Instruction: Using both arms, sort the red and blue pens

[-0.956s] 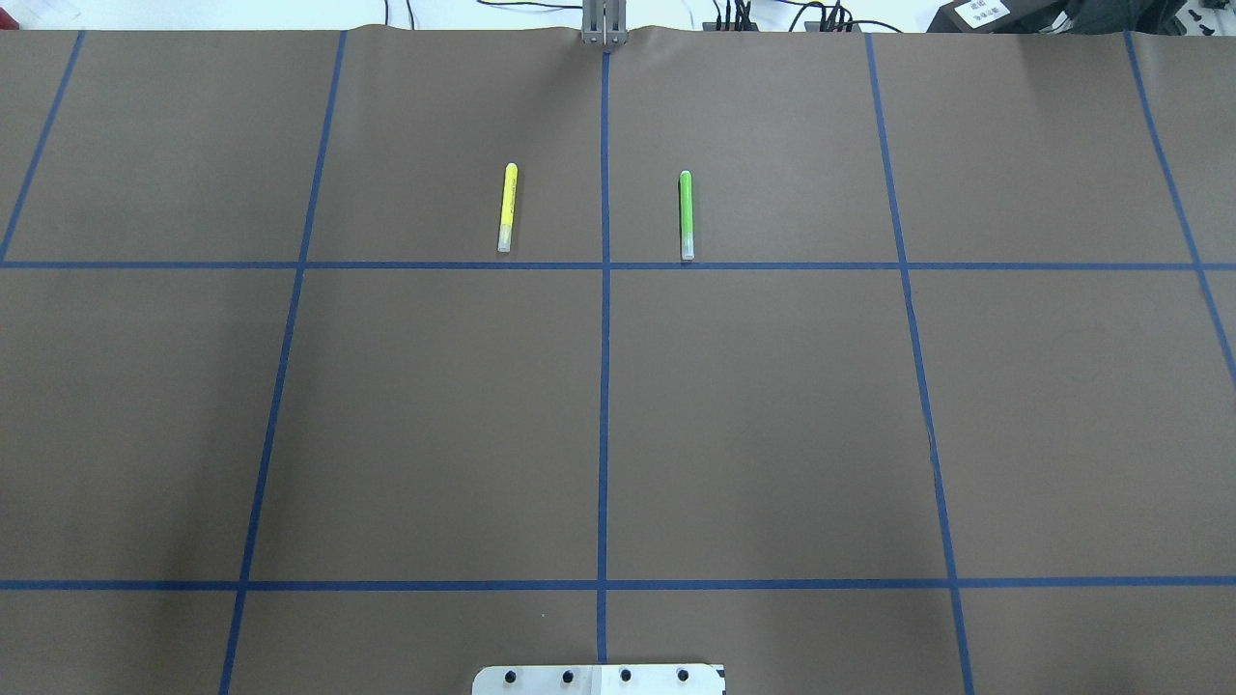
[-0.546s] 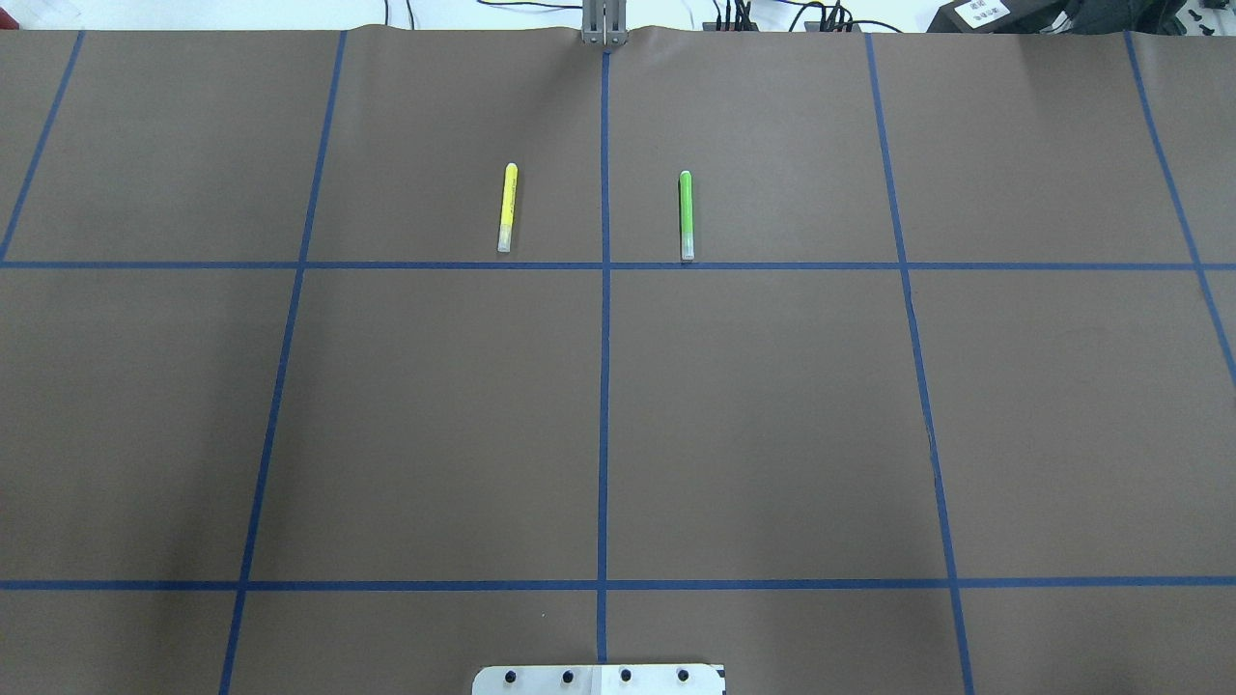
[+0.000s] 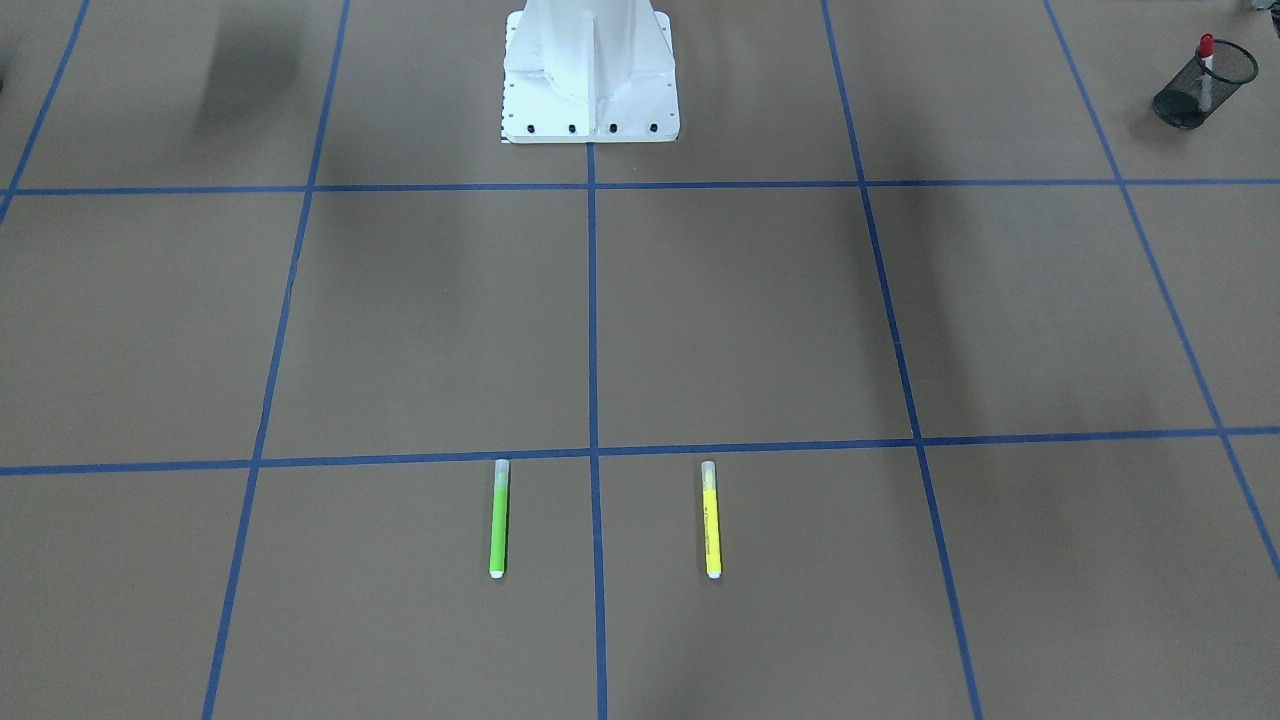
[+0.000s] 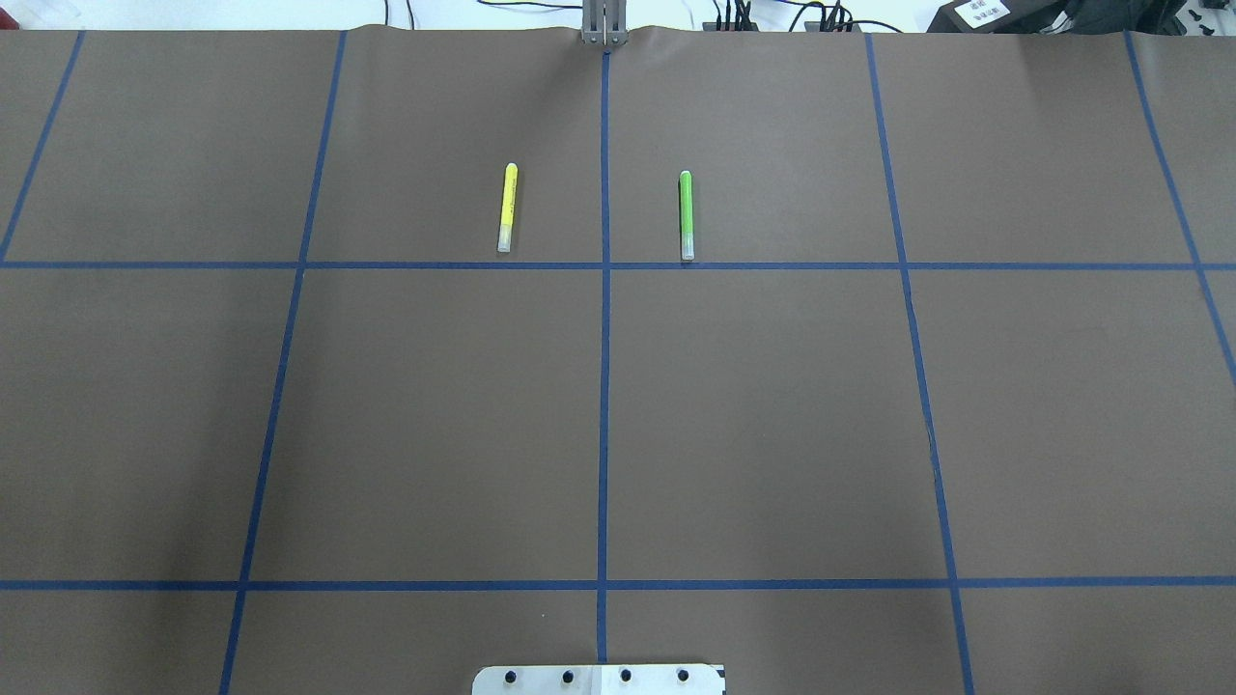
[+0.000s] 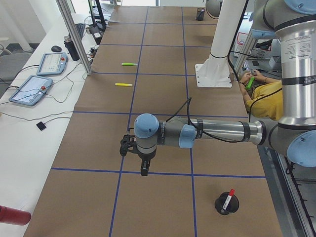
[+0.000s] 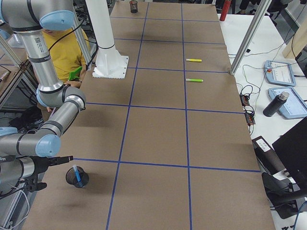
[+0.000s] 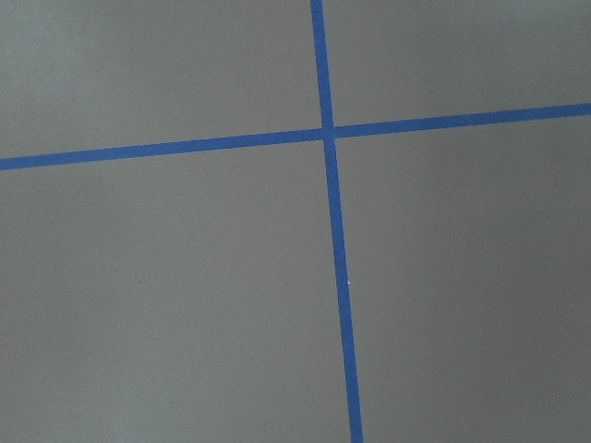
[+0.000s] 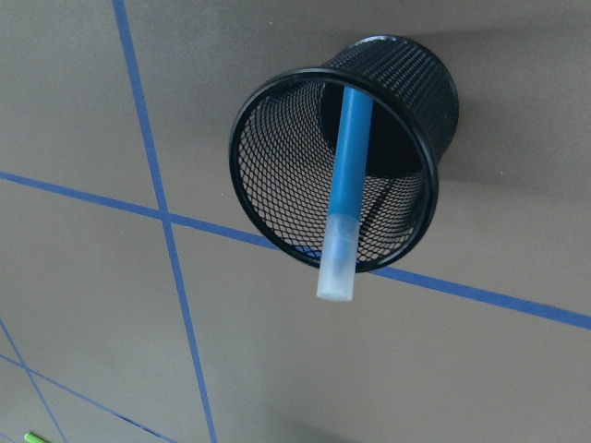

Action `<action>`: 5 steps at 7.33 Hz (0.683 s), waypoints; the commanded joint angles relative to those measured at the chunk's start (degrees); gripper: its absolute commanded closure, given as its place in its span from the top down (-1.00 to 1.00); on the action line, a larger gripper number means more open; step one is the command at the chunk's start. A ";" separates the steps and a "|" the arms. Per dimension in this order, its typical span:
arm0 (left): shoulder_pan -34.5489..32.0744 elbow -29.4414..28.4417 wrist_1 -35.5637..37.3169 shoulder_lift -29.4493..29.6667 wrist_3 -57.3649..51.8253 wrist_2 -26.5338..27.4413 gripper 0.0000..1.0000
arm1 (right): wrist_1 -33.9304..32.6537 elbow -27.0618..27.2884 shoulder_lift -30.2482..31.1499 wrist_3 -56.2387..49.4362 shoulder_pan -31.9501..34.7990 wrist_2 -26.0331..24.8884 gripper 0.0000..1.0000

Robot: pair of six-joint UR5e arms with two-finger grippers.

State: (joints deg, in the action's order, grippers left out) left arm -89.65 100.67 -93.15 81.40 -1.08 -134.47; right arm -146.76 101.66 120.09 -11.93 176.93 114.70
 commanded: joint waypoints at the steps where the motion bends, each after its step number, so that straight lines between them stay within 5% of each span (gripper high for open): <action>1: 0.00 -0.13 0.07 -0.01 0.03 0.00 1.00 | 3.83 0.03 -0.29 0.06 -1.22 0.96 1.00; 5: 0.00 -0.39 0.16 -0.10 0.29 0.00 1.00 | 20.58 -0.23 -0.38 1.20 -3.16 2.37 1.00</action>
State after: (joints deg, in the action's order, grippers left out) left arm -89.65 100.42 -93.00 81.36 -0.81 -134.47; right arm -131.95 101.48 119.72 -10.95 174.26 116.96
